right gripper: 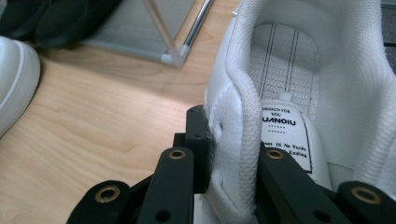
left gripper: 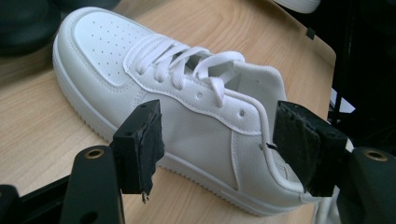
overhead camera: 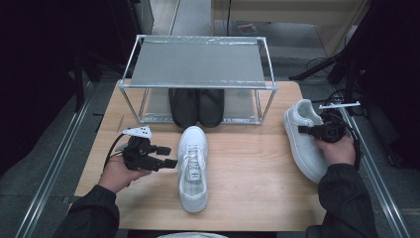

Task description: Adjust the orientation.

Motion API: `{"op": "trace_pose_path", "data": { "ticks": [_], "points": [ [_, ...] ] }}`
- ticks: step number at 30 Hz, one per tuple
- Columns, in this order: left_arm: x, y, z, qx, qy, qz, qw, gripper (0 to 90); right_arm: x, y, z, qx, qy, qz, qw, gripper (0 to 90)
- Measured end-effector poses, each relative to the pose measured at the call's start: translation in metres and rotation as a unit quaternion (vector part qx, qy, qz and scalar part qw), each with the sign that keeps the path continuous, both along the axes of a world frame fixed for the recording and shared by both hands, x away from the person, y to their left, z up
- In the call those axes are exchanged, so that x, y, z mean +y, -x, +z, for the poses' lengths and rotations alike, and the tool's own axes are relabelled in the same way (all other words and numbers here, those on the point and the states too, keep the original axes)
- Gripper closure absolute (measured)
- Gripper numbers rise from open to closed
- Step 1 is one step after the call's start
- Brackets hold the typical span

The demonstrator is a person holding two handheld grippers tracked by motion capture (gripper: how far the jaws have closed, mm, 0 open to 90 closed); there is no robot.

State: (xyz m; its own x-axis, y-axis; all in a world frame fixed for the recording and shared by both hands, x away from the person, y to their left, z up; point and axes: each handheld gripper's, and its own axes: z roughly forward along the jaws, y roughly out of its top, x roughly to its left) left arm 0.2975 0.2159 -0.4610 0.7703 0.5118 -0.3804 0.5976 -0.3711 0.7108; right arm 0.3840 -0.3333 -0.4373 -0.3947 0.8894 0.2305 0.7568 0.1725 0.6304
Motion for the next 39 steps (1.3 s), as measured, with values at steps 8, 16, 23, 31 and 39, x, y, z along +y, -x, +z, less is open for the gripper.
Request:
{"op": "trace_pose_path", "data": {
  "ticks": [8,16,23,31,39],
  "points": [
    [-0.008,-0.007,-0.001,-0.010,-0.028,-0.005,0.9996,33.5,0.009,0.028,0.004,-0.003,-0.001,0.018,0.9998,82.6],
    [-0.005,-0.014,0.002,-0.016,-0.012,0.004,0.9998,34.0,0.022,0.046,0.007,-0.003,-0.001,0.032,0.9995,82.3],
    [-0.008,-0.016,0.002,-0.015,-0.012,-0.002,0.9998,34.4,0.040,0.060,0.007,-0.006,-0.002,0.056,0.9984,82.3],
    [-0.011,-0.013,0.003,-0.026,-0.007,-0.007,0.9996,34.7,0.062,0.067,0.007,-0.003,-0.011,0.082,0.9966,82.2],
    [-0.012,-0.012,0.004,-0.026,-0.009,-0.007,0.9996,34.5,0.092,0.064,-0.003,0.010,-0.003,0.116,0.9932,82.1]
  ]
}}
